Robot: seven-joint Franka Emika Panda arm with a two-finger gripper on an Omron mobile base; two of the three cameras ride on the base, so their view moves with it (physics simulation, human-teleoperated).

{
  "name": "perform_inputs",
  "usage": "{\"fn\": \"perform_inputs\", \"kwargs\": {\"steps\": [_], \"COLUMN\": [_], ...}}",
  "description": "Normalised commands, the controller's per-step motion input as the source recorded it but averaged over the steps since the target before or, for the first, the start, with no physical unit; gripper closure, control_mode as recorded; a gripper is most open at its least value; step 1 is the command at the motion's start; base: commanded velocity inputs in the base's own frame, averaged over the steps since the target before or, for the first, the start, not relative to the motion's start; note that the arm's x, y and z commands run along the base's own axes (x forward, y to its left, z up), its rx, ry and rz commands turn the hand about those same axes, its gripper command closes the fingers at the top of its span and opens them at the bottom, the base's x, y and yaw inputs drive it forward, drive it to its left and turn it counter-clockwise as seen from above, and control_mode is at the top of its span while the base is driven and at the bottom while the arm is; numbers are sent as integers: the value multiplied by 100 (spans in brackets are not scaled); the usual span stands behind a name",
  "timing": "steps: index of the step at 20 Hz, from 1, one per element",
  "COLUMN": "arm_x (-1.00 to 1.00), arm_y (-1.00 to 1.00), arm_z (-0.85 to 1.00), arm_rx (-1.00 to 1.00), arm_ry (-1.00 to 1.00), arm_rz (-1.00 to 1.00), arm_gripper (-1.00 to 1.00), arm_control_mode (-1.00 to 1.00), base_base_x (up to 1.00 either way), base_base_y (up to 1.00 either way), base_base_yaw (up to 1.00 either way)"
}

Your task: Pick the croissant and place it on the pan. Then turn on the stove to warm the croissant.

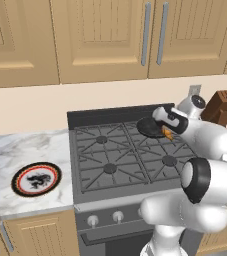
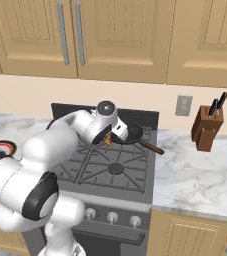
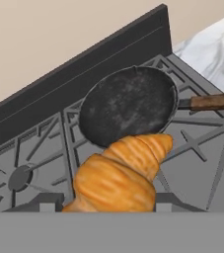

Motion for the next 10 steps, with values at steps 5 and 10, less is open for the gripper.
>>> {"fn": "perform_inputs", "kwargs": {"steps": [5,10], "arm_x": [22,21], "arm_y": [-6,-3], "arm_z": [-6,-6], "arm_rx": [0,0], "arm_ry": [0,0], "arm_rz": [0,0], "arm_gripper": [100,100], "arm_control_mode": [-100,-100], "base_base_x": [0,0], "base_base_y": [0,0], "base_base_yaw": [0,0]}}
